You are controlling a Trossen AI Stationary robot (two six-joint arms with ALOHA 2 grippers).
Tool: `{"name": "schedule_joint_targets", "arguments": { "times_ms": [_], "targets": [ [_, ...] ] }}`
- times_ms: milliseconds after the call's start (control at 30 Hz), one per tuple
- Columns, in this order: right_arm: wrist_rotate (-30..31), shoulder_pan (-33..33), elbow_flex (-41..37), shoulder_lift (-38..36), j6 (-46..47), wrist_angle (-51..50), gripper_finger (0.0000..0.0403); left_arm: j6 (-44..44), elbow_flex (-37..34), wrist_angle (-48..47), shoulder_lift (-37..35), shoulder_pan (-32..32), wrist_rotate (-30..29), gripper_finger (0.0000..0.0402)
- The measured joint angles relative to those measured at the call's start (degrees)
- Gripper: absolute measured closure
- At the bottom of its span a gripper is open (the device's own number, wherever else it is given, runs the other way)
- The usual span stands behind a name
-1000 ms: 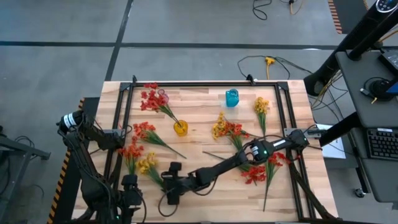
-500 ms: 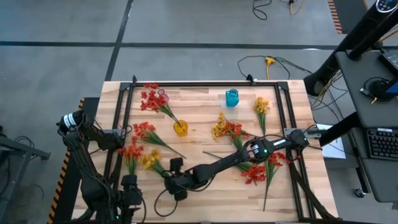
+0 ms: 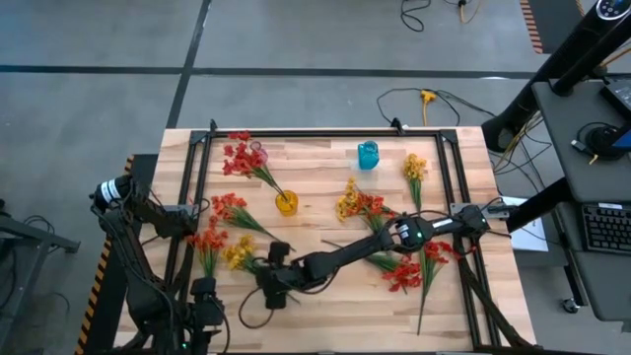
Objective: Sort flowers into vase by color
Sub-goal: Put the left yellow flower into the blue vase
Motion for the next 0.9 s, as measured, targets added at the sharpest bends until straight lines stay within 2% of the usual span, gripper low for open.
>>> {"name": "schedule_joint_targets", "arguments": {
  "times_ms": [200,400,900],
  "targets": [
    [-3.13,-1.18,-5.04,0.11,4.25,10.67,0.0132,-0.29,0.00,0.05,0.00,-0.20,0.01,0.0155],
    [-3.66,-1.62,-8.17,0.03,6.43,13.01,0.0157,-0.34,0.00,0.05,0.00,-0.20,-0.02,0.0155],
    [-4.37,-1.52,-8.73,-0.81,6.19,11.76,0.0308,-0.45,0.00,2.14,0.00,-0.20,-0.59,0.0155]
  ]
}}
